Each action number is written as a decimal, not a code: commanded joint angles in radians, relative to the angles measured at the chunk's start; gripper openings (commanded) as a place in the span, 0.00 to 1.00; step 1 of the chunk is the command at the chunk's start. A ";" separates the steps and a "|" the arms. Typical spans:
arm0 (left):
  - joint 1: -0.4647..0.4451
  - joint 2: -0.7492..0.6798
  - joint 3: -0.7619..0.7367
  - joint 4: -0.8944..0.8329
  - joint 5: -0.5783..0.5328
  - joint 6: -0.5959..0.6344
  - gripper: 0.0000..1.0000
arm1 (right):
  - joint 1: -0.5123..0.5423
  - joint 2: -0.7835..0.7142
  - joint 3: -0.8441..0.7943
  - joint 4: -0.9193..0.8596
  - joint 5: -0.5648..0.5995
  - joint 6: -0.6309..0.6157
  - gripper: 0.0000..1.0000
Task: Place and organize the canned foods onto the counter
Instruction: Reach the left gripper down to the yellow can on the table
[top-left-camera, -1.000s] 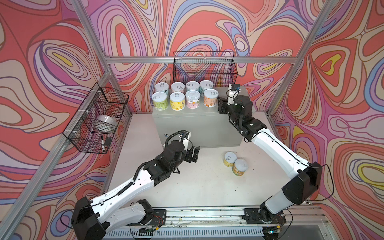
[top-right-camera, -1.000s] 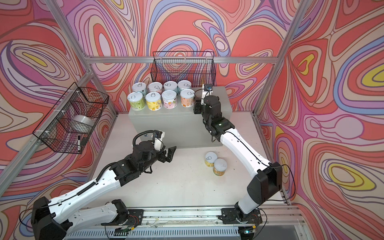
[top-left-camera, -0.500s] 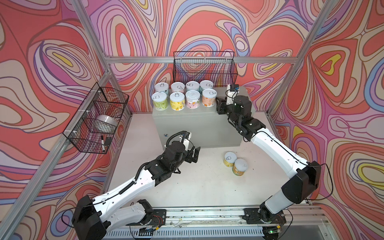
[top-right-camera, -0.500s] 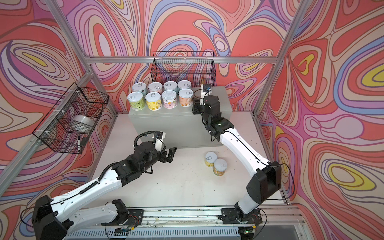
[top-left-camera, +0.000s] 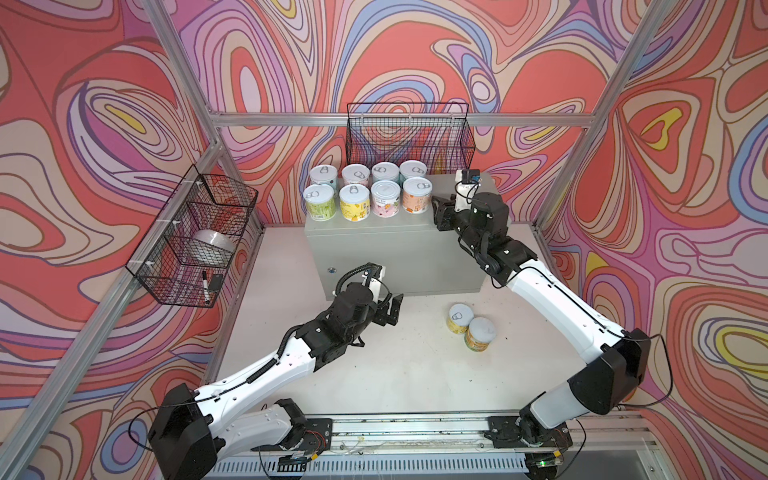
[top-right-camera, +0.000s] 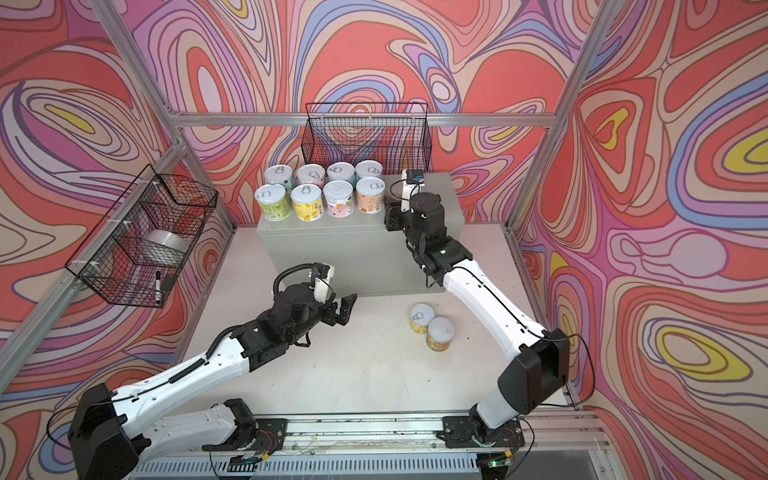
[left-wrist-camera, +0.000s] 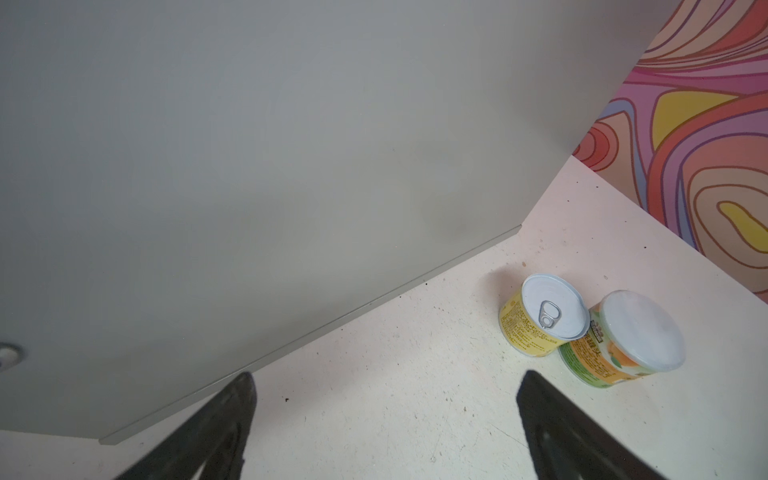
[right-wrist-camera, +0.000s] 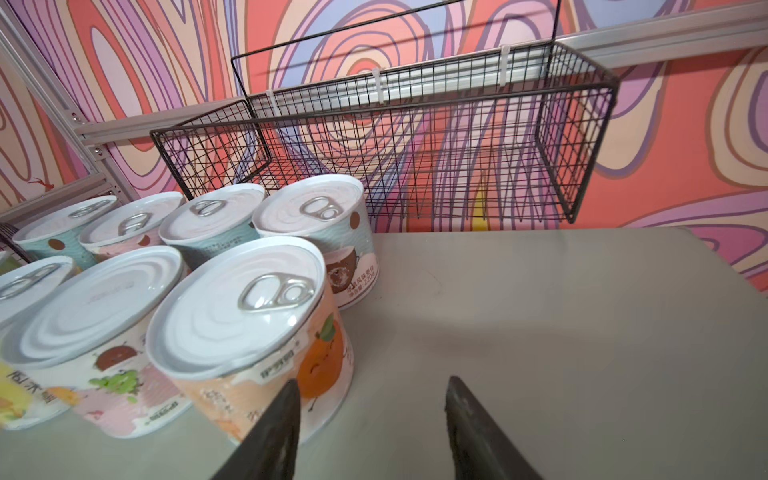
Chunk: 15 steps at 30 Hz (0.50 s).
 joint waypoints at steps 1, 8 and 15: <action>0.001 0.033 -0.058 0.139 0.058 0.004 1.00 | 0.011 -0.122 -0.052 -0.072 0.031 -0.016 0.65; -0.077 0.154 -0.166 0.445 0.068 0.065 1.00 | 0.134 -0.321 -0.222 -0.234 0.137 0.033 0.67; -0.159 0.424 -0.126 0.659 0.165 0.092 1.00 | 0.144 -0.473 -0.388 -0.280 0.220 0.128 0.73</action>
